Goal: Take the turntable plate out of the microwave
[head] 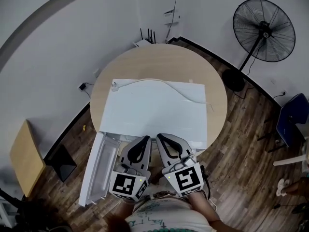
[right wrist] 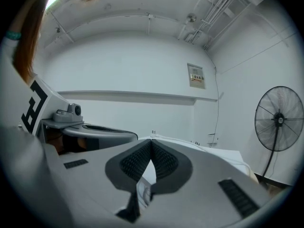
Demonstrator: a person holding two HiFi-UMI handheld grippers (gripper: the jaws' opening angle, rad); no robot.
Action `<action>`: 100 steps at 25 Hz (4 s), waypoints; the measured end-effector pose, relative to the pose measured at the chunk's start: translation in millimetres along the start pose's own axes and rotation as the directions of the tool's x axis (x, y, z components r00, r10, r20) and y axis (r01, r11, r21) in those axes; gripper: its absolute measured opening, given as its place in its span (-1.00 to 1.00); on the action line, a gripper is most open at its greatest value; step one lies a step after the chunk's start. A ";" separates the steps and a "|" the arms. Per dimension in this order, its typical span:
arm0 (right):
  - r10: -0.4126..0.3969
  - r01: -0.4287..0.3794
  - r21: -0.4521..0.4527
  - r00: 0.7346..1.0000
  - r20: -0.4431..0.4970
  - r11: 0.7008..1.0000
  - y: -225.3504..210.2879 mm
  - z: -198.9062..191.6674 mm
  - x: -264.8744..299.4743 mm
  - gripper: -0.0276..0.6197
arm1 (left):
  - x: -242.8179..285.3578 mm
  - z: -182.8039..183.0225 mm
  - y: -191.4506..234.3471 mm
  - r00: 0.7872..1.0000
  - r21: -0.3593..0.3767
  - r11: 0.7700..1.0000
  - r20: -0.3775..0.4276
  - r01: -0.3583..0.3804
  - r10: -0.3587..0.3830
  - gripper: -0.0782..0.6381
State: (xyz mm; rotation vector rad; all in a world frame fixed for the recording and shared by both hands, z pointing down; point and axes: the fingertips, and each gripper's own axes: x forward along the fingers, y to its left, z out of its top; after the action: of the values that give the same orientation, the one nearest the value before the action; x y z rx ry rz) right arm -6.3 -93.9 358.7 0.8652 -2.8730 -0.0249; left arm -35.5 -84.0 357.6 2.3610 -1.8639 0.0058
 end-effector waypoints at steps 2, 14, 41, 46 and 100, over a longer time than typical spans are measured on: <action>-0.008 0.008 -0.006 1.000 -0.001 1.000 1.0 2.1 4.3 -0.94 | 1.2 1.6 4.8 1.000 -0.002 1.000 0.002 0.010 -0.010 -0.74; -0.150 0.150 0.027 0.989 0.009 0.988 16.0 14.1 33.5 -0.94 | -2.0 12.0 37.4 0.989 0.024 0.989 -0.005 0.147 -0.147 -0.74; -0.205 0.208 0.010 0.972 -0.114 0.978 44.0 -22.7 52.3 -0.94 | -15.2 -34.0 61.5 0.969 -0.018 0.975 -0.106 0.223 -0.223 -0.74; -0.193 0.198 0.025 0.970 -0.148 0.980 47.2 -43.6 55.1 -0.94 | -15.5 -54.6 65.7 0.966 -0.025 0.977 -0.147 0.213 -0.214 -0.74; -0.124 0.320 0.304 0.844 -0.521 0.897 19.4 -260.3 45.4 -0.94 | -20.7 -281.2 139.2 0.832 -0.418 0.861 -0.554 -0.288 0.010 -0.14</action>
State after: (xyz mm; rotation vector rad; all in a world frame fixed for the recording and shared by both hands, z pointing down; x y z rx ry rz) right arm -18.1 -96.3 623.4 1.0860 -2.3085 0.6565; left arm -152.8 -65.4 648.7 1.6379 -1.5378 0.1747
